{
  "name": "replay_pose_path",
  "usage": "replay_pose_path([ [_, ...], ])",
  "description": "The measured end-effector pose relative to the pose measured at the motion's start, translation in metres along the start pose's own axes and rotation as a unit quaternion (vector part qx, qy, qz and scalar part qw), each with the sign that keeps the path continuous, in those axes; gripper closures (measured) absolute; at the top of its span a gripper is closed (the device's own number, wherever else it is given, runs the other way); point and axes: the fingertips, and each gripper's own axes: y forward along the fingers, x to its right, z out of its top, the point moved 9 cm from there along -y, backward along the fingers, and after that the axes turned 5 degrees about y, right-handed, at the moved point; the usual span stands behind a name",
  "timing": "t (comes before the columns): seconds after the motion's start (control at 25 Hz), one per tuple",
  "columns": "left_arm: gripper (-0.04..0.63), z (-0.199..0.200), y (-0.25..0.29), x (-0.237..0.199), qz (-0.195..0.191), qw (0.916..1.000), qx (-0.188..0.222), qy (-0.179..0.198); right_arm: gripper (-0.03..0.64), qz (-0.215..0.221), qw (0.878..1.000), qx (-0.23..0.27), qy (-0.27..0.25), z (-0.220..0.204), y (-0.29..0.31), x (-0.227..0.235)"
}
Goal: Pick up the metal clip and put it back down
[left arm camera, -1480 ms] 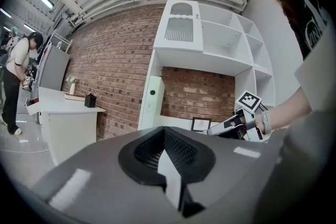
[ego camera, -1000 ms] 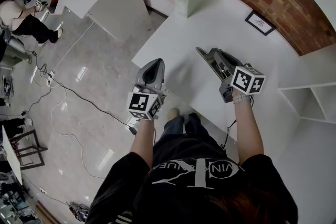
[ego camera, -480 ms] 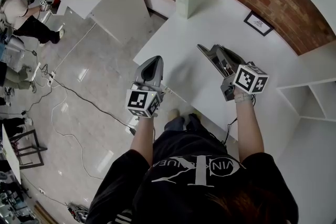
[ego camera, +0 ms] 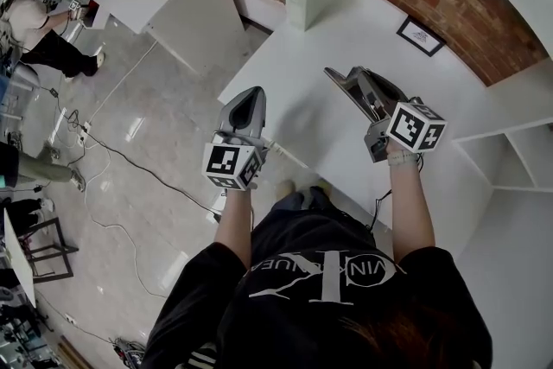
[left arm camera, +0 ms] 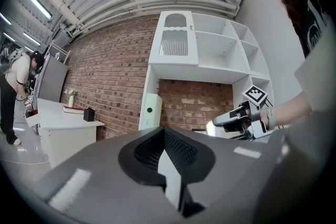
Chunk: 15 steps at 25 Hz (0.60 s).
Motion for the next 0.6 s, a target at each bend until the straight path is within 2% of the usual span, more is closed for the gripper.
replay_pose_path([
  [0.6,0.607,0.019,0.002,0.003,-0.004,0.9998,0.021,0.000,0.581,0.003,0.999,0.035,-0.008,0.017,-0.020,-0.009],
])
